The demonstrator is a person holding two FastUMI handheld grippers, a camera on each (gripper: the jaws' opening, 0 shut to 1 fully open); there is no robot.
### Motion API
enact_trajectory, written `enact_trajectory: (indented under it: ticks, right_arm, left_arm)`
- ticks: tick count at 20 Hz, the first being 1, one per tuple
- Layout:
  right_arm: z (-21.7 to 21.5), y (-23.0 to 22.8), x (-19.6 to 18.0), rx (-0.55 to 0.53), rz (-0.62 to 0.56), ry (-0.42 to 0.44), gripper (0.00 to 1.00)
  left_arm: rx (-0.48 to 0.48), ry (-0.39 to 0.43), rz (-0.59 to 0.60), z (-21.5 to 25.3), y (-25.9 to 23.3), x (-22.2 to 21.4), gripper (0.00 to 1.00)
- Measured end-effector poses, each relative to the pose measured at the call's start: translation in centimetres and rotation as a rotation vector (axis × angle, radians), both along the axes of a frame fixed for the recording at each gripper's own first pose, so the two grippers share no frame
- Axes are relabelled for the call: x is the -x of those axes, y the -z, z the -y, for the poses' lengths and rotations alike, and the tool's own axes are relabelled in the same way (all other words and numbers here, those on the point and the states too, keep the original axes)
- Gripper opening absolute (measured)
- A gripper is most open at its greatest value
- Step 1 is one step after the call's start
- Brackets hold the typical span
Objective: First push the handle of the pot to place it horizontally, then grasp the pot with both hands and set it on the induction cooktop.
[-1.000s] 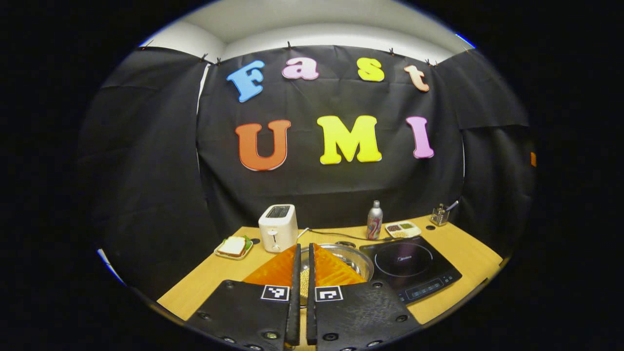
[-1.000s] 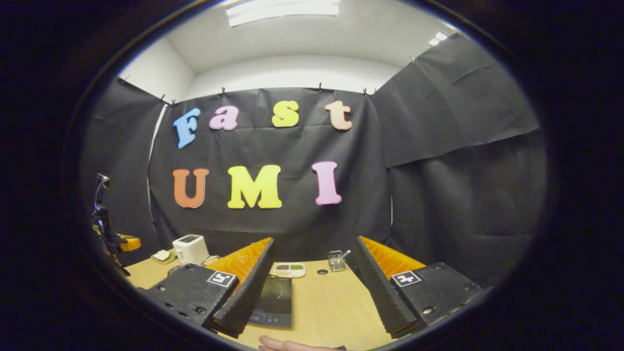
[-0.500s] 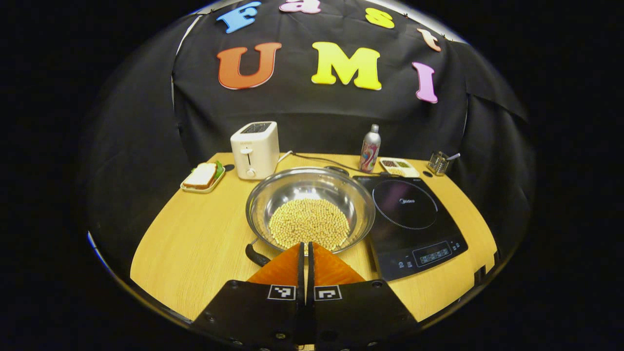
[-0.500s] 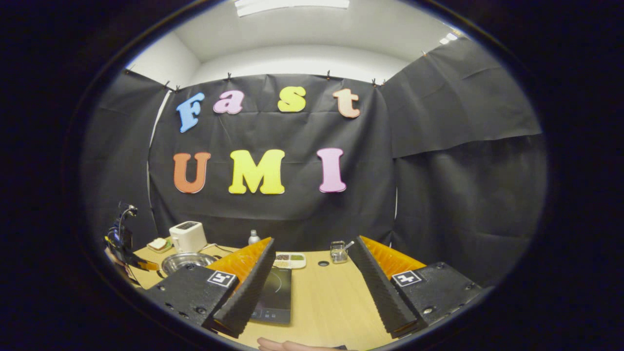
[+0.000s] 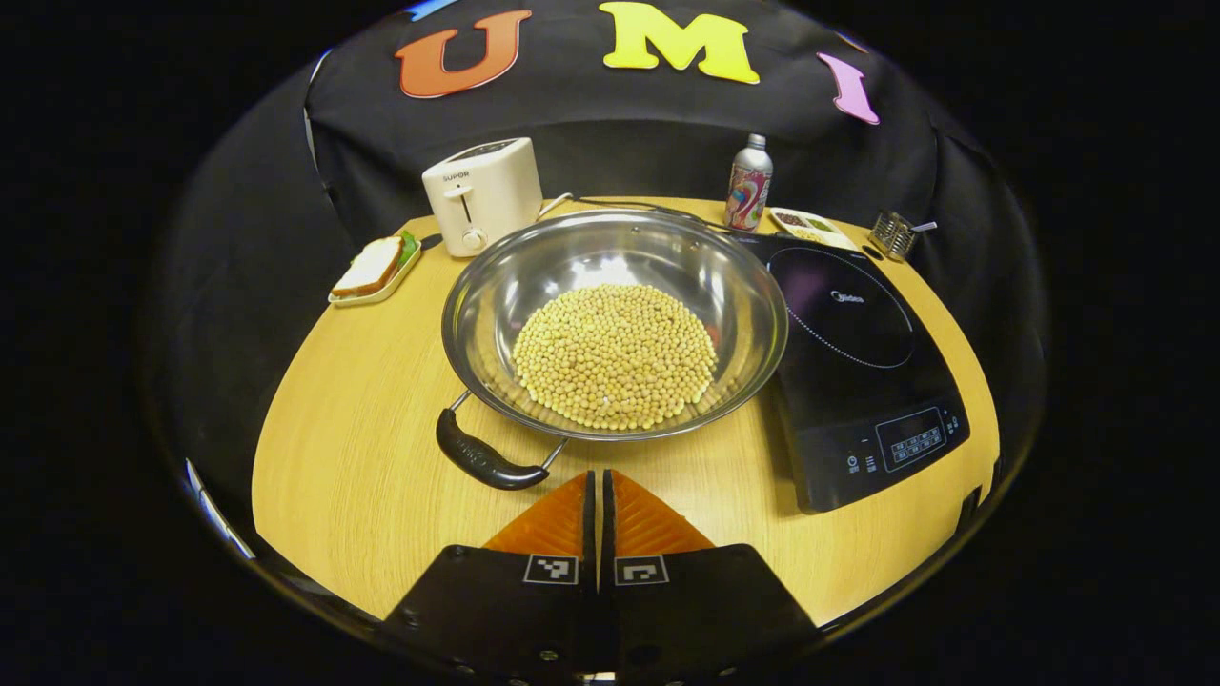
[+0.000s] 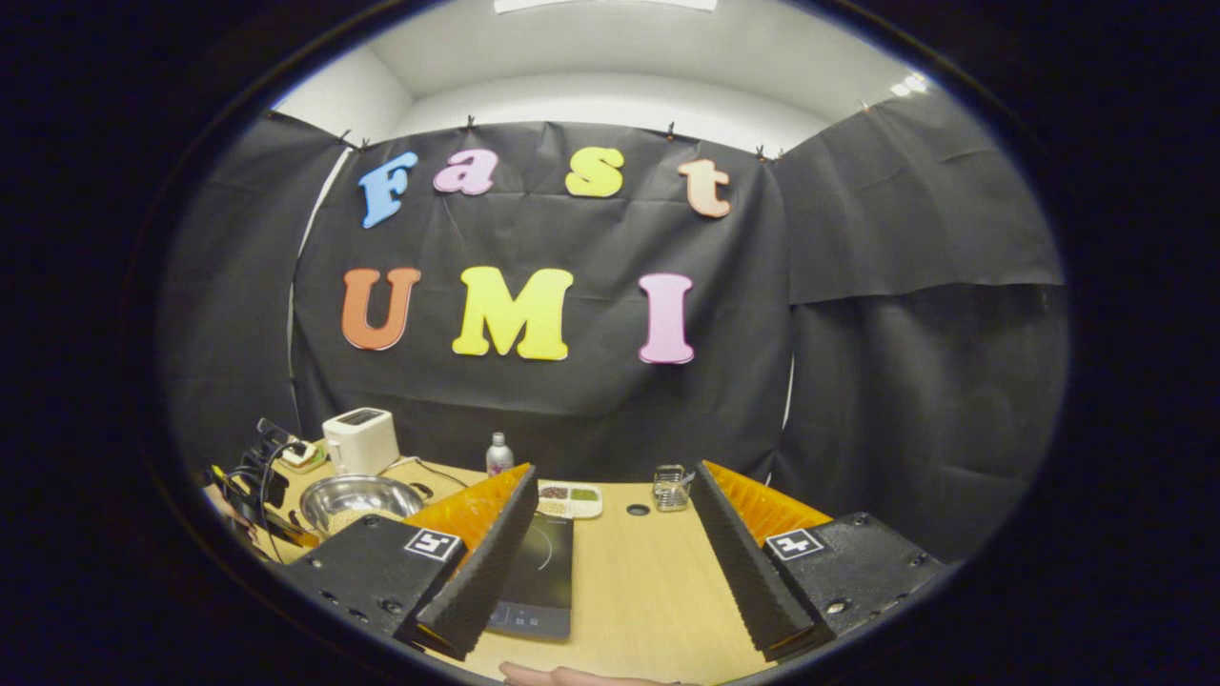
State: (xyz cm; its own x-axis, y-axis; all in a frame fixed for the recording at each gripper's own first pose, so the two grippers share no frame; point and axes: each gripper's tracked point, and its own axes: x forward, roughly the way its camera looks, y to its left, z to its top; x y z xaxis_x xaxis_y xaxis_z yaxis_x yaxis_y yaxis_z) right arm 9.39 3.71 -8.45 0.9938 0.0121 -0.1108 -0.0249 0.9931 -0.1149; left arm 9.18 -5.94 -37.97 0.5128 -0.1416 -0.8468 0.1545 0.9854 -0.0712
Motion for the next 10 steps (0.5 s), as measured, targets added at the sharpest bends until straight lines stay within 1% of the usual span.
enact_trajectory:
  ticks: [1, 2, 3, 5, 7, 9, 10]
  right_arm:
    - [-0.5, 0.4, -0.9, 0.004, -0.015, -0.007, 0.99]
    - [-1.2, 0.6, -1.7, 0.011, -0.027, -0.014, 0.99]
    - [-2.0, 0.9, -2.5, 0.015, -0.033, -0.025, 0.99]
    - [-3.5, 1.3, -4.0, 0.025, -0.042, -0.043, 1.0]
    - [-4.8, 1.8, -5.5, 0.039, -0.046, -0.056, 1.0]
    - [-6.1, 2.0, -6.7, 0.029, -0.05, -0.077, 1.0]
    - [-6.7, 2.1, -7.1, 0.01, -0.048, -0.087, 1.0]
  left_arm:
    - [-0.011, -0.008, -0.026, -0.5, 0.3, 0.0, 0.0]
    - [-0.018, -0.017, -0.035, -0.8, 0.4, -0.3, 0.0]
    - [-0.004, -0.025, -0.045, -0.8, 0.6, -0.4, 0.11]
    - [0.027, -0.037, -0.064, -0.9, 0.6, -0.5, 0.1]
    - [0.028, -0.055, -0.067, -1.3, 0.6, -0.7, 0.11]
    - [0.007, -0.069, -0.07, -2.0, 0.8, -0.9, 0.0]
    - [0.002, -0.075, -0.072, -2.3, 0.9, -1.2, 0.1]
